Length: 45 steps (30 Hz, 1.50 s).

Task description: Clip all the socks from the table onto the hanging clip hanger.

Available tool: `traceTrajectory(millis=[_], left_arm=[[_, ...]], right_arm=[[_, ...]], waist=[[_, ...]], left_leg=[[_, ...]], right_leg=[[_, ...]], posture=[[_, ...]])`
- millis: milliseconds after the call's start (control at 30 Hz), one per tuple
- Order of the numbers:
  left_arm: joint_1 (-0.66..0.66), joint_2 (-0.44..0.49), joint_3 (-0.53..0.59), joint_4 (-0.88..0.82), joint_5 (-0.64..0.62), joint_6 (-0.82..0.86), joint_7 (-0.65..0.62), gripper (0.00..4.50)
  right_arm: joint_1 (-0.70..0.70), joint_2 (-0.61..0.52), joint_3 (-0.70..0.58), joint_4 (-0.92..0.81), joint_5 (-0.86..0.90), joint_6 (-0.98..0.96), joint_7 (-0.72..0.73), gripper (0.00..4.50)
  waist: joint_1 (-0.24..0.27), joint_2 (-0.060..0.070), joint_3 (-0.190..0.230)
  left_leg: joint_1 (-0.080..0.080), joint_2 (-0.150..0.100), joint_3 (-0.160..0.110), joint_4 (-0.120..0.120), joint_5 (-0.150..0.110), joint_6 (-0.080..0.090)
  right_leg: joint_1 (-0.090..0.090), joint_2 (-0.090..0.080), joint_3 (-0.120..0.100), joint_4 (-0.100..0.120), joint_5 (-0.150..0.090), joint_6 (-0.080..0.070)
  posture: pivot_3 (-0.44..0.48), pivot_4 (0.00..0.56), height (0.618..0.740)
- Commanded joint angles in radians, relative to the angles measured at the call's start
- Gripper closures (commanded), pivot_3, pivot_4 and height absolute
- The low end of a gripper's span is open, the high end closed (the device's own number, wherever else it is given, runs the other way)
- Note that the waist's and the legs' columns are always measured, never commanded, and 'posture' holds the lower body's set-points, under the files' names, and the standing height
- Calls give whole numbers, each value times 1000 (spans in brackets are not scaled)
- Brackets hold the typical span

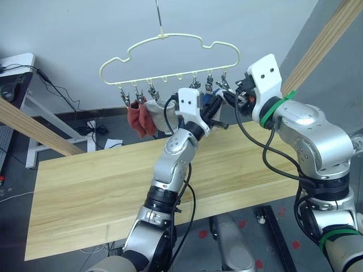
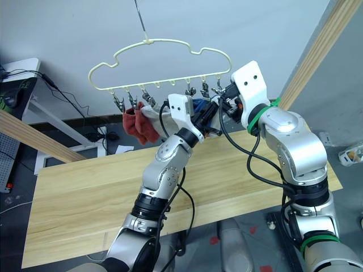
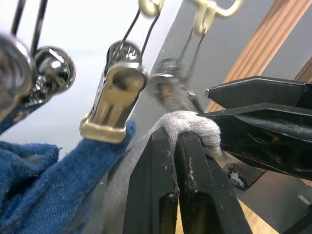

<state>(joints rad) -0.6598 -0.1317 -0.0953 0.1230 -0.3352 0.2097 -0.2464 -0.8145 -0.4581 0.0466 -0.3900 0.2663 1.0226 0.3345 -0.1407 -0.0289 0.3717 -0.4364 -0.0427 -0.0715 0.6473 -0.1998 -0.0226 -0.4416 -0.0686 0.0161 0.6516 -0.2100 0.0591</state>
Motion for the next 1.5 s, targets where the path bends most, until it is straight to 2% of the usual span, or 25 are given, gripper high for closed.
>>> traceTrajectory(millis=[33,233,400,667,1200,1500], left_arm=[[-29,-51,-6,-38,-9,-21,1,4500],[-7,-34,-13,-41,4,-14,-2,4500],[23,-31,-13,-38,-5,-6,-14,4500],[93,-34,0,-34,-56,16,-49,4500],[145,-24,-22,-40,-34,27,-105,4500],[130,-26,-27,-43,-29,21,-112,4500]], right_arm=[[-34,-17,-72,-52,24,-17,15,2230],[-48,-56,-152,-62,74,3,46,2230],[-32,-84,-167,-81,102,15,66,2230],[16,-107,-136,-118,123,9,86,2230],[50,-124,-102,-142,136,19,100,2230],[16,-52,-60,-76,90,32,18,2230]], waist=[[1,0,0],[1,0,0],[-1,0,0],[0,0,0],[0,0,0],[0,0,0]], left_leg=[[0,0,0,0,0,0],[0,0,0,0,0,0],[0,0,0,0,0,0],[0,0,1,0,0,0],[0,0,1,2,0,0],[0,0,1,5,0,0]], right_leg=[[0,0,0,0,0,0],[0,0,0,0,0,0],[0,0,0,0,0,0],[0,0,0,0,0,0],[0,0,1,1,0,0],[0,0,1,5,0,0]], posture=[[-276,324,740],[-283,321,740],[-286,319,740],[-285,315,740],[-282,308,740],[-281,307,740]])
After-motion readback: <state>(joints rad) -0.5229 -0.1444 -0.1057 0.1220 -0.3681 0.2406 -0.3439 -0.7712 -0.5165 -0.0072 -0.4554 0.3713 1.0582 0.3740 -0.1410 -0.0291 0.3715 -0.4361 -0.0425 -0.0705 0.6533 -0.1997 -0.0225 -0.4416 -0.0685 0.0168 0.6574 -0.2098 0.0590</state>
